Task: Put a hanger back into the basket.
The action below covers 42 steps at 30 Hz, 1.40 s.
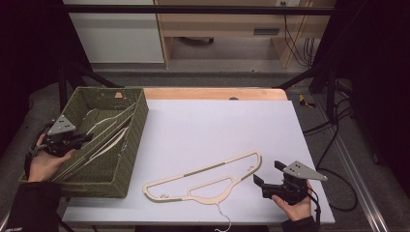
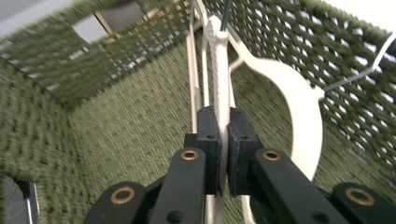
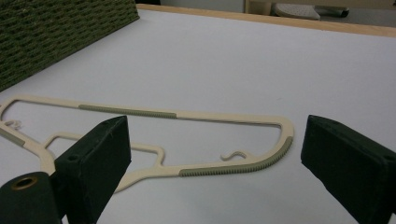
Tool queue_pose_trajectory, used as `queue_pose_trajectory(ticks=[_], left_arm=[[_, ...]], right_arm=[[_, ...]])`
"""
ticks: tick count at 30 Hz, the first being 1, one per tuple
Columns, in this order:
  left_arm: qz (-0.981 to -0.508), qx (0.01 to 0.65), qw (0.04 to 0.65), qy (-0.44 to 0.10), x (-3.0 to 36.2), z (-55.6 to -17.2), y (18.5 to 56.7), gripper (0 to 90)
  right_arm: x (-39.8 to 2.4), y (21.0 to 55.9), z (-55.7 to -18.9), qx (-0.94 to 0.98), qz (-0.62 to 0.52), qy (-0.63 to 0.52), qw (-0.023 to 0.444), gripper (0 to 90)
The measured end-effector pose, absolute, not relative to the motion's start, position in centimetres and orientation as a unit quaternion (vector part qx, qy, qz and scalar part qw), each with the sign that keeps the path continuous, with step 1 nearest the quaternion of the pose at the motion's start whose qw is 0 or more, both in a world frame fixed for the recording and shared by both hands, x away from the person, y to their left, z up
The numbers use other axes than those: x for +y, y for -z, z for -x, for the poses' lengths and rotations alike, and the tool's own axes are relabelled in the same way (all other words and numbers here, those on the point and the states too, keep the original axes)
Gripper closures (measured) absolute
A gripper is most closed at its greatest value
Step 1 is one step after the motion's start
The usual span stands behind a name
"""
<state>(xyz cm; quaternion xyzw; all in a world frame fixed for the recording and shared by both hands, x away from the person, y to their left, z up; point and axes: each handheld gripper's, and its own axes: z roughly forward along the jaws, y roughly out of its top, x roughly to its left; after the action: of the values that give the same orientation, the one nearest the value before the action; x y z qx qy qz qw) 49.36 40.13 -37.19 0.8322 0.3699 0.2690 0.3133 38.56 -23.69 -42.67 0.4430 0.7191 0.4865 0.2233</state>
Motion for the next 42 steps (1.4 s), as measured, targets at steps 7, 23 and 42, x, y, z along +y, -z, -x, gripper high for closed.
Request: queue_pose_trajectory(ticks=[7,23,42], left_arm=[[-0.854,0.371,0.28,-0.235,39.0,-49.3,37.9,80.7],[-0.86,0.389,0.278,-0.181,38.0,-49.1,38.1,68.4],[-0.792,0.356,0.422,-0.261,35.0,-44.9,33.4,39.6]], right_arm=[[-23.6,42.7,-38.6,0.721,-0.44,-0.487,0.223,9.0],[-23.4,42.6,-38.5,0.722,-0.437,-0.488,0.223,9.0],[-23.0,42.2,-38.4,0.721,-0.433,-0.495,0.218,8.5]])
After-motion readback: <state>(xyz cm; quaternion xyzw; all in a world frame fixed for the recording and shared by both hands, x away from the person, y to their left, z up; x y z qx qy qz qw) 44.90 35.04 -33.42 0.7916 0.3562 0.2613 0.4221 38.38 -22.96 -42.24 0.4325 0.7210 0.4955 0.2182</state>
